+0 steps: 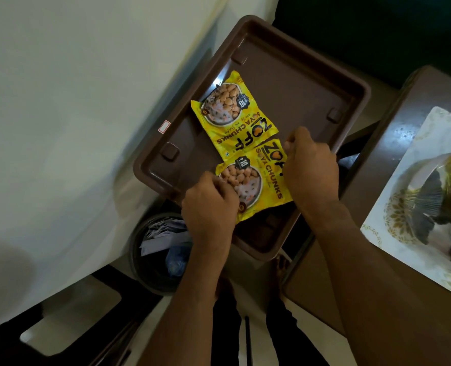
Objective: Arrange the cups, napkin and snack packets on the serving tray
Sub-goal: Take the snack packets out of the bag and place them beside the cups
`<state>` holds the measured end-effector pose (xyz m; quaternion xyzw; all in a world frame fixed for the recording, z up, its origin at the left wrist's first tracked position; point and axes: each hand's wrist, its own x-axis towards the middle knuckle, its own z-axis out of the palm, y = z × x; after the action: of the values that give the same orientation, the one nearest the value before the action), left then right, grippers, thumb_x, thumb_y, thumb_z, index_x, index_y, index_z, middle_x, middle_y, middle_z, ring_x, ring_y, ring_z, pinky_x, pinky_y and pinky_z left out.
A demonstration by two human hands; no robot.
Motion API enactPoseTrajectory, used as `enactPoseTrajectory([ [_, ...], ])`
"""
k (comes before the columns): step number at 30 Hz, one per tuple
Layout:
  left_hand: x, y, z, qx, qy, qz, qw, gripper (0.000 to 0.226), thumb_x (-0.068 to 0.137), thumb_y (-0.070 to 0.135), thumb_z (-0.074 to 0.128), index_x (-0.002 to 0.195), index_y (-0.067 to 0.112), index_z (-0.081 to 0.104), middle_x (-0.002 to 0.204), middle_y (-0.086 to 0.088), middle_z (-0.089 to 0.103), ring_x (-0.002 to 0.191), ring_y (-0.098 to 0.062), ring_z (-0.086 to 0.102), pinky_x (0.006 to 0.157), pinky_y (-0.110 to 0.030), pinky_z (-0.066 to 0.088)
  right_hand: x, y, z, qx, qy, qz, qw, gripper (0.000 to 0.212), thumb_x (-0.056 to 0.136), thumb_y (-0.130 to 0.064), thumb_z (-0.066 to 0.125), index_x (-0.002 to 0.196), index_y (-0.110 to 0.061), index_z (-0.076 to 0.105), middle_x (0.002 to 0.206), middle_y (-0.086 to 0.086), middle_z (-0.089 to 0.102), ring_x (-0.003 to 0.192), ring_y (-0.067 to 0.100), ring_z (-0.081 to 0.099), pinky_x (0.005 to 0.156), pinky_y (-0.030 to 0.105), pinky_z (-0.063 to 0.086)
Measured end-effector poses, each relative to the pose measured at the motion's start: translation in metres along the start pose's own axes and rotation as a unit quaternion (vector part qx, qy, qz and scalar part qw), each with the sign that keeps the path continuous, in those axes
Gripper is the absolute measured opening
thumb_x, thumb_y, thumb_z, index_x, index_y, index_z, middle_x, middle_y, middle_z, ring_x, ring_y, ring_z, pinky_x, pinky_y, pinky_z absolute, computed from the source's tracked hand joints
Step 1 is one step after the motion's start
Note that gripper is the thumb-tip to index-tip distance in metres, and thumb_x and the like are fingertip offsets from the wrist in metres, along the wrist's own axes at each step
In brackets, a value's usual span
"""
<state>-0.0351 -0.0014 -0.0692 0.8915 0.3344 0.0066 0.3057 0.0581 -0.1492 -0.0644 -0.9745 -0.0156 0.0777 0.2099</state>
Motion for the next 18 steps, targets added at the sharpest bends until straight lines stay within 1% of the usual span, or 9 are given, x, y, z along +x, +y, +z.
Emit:
enactPoseTrajectory([
  [2,-0.001,-0.003,-0.003,0.019,-0.016,0.003,1.0,0.011,0.088,0.023,0.062,0.084,0.015,0.069,0.068,-0.003,0.07,0.059,-0.023,0.066,0.052,-0.028,0.047,-0.002,-0.002,0.0,-0.03,-0.021,0.002,0.999,0.013,0.106,-0.021,0.048,0.107,-0.01,0.055,0.089,0.02,0.068,0.081,0.044,0.065,0.061,0.04,0.045],
  [5,0.002,-0.005,-0.006,0.035,-0.007,0.006,0.999,0.026,0.084,0.033,0.053,0.069,0.016,0.066,0.056,0.001,0.06,0.044,-0.014,0.052,0.048,-0.022,0.035,-0.004,-0.008,-0.003,-0.062,-0.029,0.009,0.998,0.015,0.099,-0.021,0.06,0.1,-0.006,0.063,0.091,0.02,0.067,0.083,0.043,0.065,0.063,0.035,0.037],
  [6,0.005,-0.005,-0.008,0.034,0.003,-0.001,0.999,0.03,0.084,0.036,0.05,0.072,0.016,0.068,0.058,0.001,0.061,0.046,-0.013,0.053,0.048,-0.021,0.034,-0.003,-0.01,-0.003,-0.064,-0.028,0.018,0.997,0.017,0.097,-0.022,0.062,0.096,-0.005,0.065,0.091,0.02,0.067,0.083,0.043,0.065,0.064,0.034,0.036],
  [8,0.016,-0.003,-0.011,0.006,0.029,-0.016,0.999,0.029,0.091,0.034,0.054,0.096,0.014,0.074,0.08,-0.002,0.071,0.065,-0.016,0.065,0.056,-0.024,0.043,0.001,-0.014,-0.006,-0.037,-0.011,0.043,0.998,0.02,0.095,-0.022,0.062,0.091,-0.004,0.066,0.088,0.018,0.068,0.08,0.04,0.065,0.063,0.034,0.039],
  [10,0.031,0.005,-0.013,-0.059,0.043,-0.015,0.997,0.024,0.098,0.027,0.06,0.113,0.012,0.071,0.095,-0.001,0.074,0.08,-0.012,0.068,0.065,-0.017,0.047,0.007,-0.019,-0.007,0.037,0.015,0.073,0.997,0.019,0.095,-0.02,0.061,0.09,-0.004,0.069,0.085,0.013,0.071,0.075,0.029,0.066,0.062,0.03,0.044],
  [13,0.056,0.023,-0.009,-0.13,0.022,-0.032,0.991,0.026,0.102,0.027,0.062,0.124,0.013,0.064,0.097,0.007,0.07,0.087,-0.008,0.067,0.07,-0.016,0.051,0.019,-0.028,-0.008,0.114,0.043,0.118,0.985,0.016,0.094,-0.018,0.062,0.103,-0.009,0.071,0.091,0.003,0.073,0.079,0.014,0.067,0.059,0.017,0.038],
  [15,0.071,0.032,-0.005,-0.187,-0.006,-0.093,0.978,0.035,0.1,0.028,0.066,0.13,0.011,0.061,0.097,0.01,0.068,0.083,-0.003,0.066,0.067,-0.015,0.047,0.028,-0.031,-0.005,0.166,0.022,0.155,0.974,0.024,0.094,-0.02,0.064,0.115,-0.008,0.066,0.094,0.001,0.071,0.065,-0.002,0.065,0.05,0.006,0.036],
  [17,0.084,0.035,-0.001,-0.246,-0.029,-0.161,0.956,0.039,0.098,0.021,0.07,0.132,0.009,0.059,0.099,0.007,0.069,0.09,-0.011,0.071,0.076,-0.026,0.057,0.035,-0.034,-0.001,0.215,-0.006,0.191,0.958,0.027,0.092,-0.021,0.067,0.116,-0.009,0.061,0.085,-0.005,0.063,0.051,-0.003,0.063,0.041,0.003,0.036],
  [18,0.088,0.035,0.0,-0.276,-0.044,-0.194,0.94,0.038,0.097,0.016,0.07,0.132,0.008,0.058,0.1,0.004,0.071,0.096,-0.018,0.073,0.085,-0.037,0.061,0.038,-0.036,0.0,0.223,-0.014,0.201,0.954,0.029,0.091,-0.022,0.069,0.115,-0.011,0.06,0.085,-0.006,0.062,0.058,0.001,0.066,0.047,0.009,0.044],
])
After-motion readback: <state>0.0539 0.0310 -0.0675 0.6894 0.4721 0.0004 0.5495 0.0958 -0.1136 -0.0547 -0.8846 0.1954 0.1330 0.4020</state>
